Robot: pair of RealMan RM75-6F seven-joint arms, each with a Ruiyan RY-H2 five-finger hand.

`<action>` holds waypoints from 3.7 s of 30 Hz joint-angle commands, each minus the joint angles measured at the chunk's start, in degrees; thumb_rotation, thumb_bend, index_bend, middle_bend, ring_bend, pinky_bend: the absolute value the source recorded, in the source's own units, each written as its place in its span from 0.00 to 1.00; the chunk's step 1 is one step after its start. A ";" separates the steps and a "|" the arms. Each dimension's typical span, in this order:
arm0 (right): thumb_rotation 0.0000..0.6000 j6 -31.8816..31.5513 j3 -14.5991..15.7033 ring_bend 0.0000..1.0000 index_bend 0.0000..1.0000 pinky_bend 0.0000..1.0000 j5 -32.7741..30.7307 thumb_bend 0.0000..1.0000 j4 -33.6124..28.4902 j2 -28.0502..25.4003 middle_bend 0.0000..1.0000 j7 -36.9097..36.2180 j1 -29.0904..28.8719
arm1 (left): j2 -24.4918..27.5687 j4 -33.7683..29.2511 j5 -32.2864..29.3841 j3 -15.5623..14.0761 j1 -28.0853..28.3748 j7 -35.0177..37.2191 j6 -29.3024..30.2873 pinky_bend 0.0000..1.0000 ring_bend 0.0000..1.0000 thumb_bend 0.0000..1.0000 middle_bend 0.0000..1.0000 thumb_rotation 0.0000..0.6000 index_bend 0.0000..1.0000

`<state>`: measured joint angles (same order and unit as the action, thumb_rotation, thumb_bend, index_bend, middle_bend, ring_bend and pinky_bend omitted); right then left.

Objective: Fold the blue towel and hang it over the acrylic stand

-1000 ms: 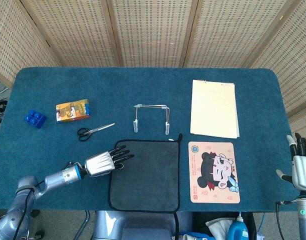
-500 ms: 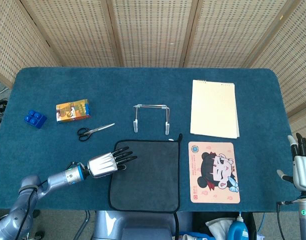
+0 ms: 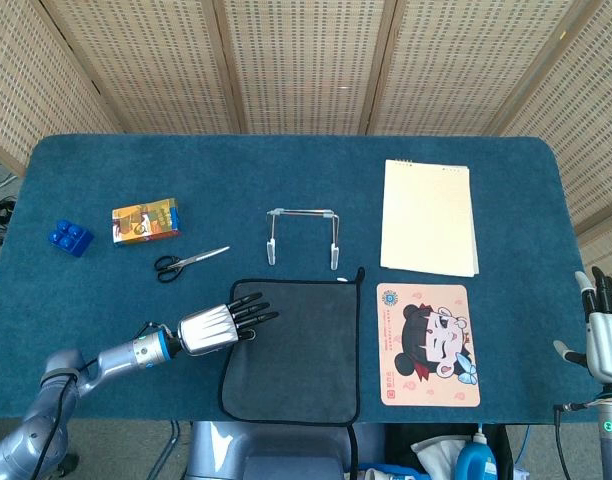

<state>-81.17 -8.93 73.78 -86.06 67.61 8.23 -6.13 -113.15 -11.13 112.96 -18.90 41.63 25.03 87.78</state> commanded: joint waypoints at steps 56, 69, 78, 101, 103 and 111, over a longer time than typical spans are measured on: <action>1.00 0.39 0.75 0.00 0.00 0.00 0.93 0.00 -1.78 -0.74 0.00 -0.40 -0.13 | 12.60 0.87 -1.83 -2.13 -6.94 3.93 4.85 0.02 0.00 0.48 0.01 1.00 0.75; 1.00 0.25 0.63 0.00 0.00 0.00 0.98 0.00 -1.90 -1.15 0.00 -1.43 -0.01 | 13.44 -0.94 -1.32 -2.19 -5.78 2.05 6.45 0.02 0.00 0.48 0.01 1.00 0.74; 1.00 0.17 0.66 0.00 0.00 0.00 1.13 0.00 -2.14 -1.45 0.00 -1.99 0.10 | 10.36 -3.22 -0.93 -1.29 -1.92 -1.04 6.43 0.02 0.00 0.48 0.01 1.00 0.74; 1.00 0.73 0.26 0.00 0.00 0.00 0.07 0.00 -1.28 -2.27 0.00 -4.96 0.55 | -0.19 -8.67 -1.33 2.22 9.42 -8.27 -3.16 0.03 0.00 0.47 0.01 1.00 0.73; 1.00 0.76 0.27 0.00 0.00 0.00 0.07 0.00 -1.27 -2.25 0.00 -4.93 0.54 | -0.46 -8.69 -1.42 2.34 9.60 -8.44 -3.47 0.03 0.00 0.47 0.01 1.00 0.72; 1.00 0.84 0.39 0.00 0.00 0.00 0.14 0.00 -1.30 -2.09 0.00 -4.53 0.48 | -2.60 -8.75 -1.00 2.24 11.21 -9.05 -5.16 0.05 0.00 0.47 0.02 1.00 0.68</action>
<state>-80.33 -8.55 73.92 -87.36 65.52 3.69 -5.65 -115.38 -19.80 111.71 -16.45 52.56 16.13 83.02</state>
